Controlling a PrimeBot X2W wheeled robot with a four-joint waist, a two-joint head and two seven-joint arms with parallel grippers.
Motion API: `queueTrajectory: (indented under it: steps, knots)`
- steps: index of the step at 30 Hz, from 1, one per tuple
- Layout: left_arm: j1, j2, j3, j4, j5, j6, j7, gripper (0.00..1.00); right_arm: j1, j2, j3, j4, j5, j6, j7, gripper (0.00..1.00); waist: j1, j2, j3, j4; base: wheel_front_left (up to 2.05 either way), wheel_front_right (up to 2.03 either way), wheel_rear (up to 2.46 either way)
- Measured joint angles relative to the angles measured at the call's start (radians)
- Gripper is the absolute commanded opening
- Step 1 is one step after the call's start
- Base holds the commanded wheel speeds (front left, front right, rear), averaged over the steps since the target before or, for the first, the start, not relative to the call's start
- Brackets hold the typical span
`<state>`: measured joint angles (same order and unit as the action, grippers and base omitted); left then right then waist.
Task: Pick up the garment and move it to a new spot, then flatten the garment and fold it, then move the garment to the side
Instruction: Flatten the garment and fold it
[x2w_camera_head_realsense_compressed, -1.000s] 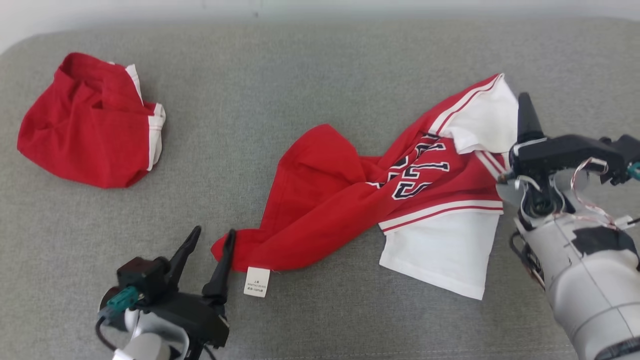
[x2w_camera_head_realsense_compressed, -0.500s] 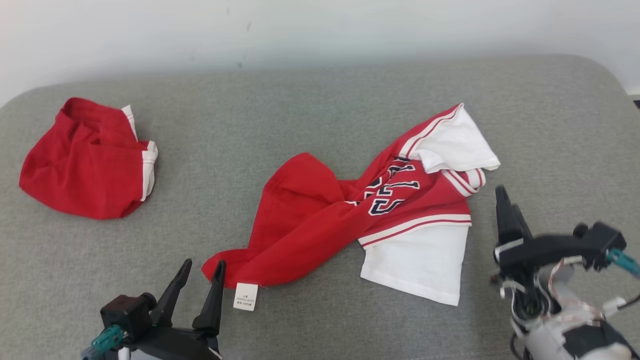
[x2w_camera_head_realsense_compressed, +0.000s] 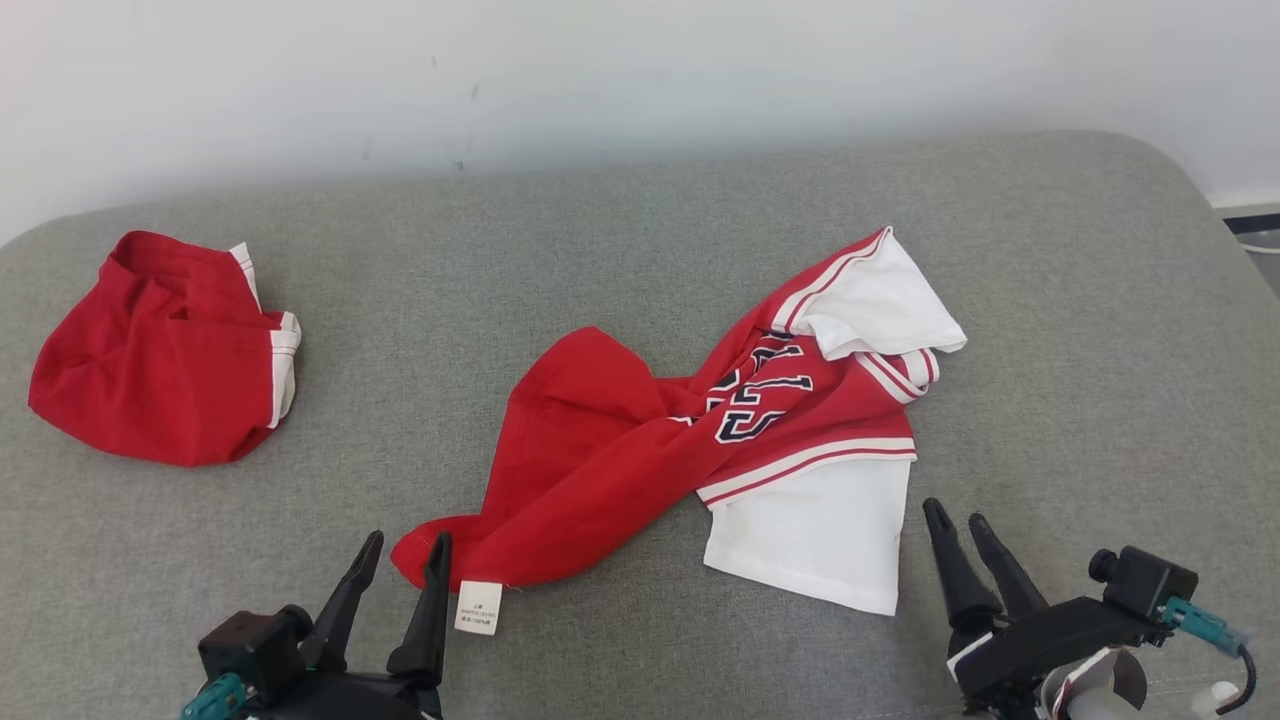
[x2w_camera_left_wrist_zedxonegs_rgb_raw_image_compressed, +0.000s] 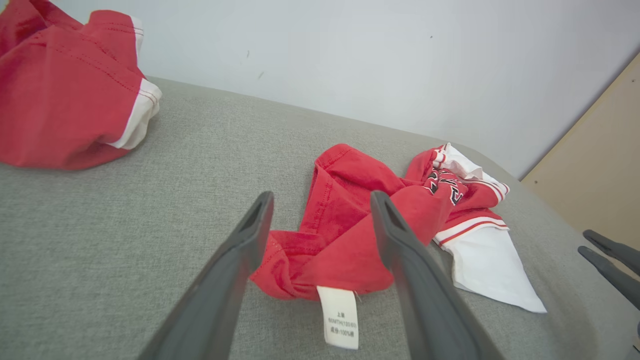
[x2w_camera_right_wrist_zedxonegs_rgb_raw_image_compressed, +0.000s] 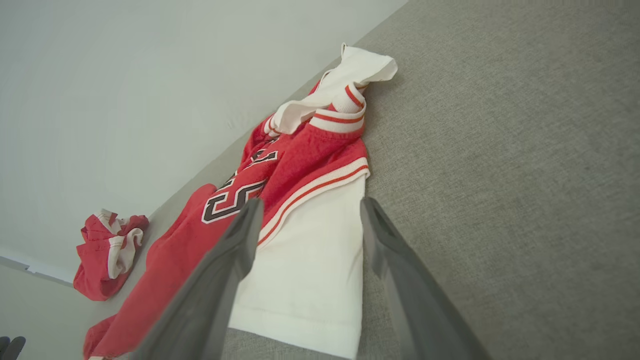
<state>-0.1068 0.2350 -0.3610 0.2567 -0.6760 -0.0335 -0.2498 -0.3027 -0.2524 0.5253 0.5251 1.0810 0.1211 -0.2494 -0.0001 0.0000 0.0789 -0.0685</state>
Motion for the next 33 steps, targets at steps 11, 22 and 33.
queueTrajectory:
  steps: [11, 22, 33]
  knots:
    - [0.009, -0.005, 0.004, -0.006, 0.004, 0.027, 0.0, 1.0, 0.093, -0.017, 0.017, -0.122, -0.216, -0.093, 0.0, 1.0, 0.0001, 0.0, -0.001, 0.007, 0.0, 0.0, 0.0]
    - [0.008, -0.012, -0.004, -0.012, 0.006, 0.035, 0.0, 1.0, 0.119, 0.007, 0.011, -0.116, -0.228, -0.132, 0.0, 1.0, 0.0002, 0.0, 0.01, 0.021, 0.0, 0.0, 0.0]
    - [0.007, -0.012, -0.01, -0.016, 0.009, 0.035, 0.002, 1.0, 0.117, 0.025, -0.001, -0.041, -0.227, -0.174, 0.002, 1.0, 0.0002, 0.0, 0.025, 0.039, 0.0, 0.0, 0.0]
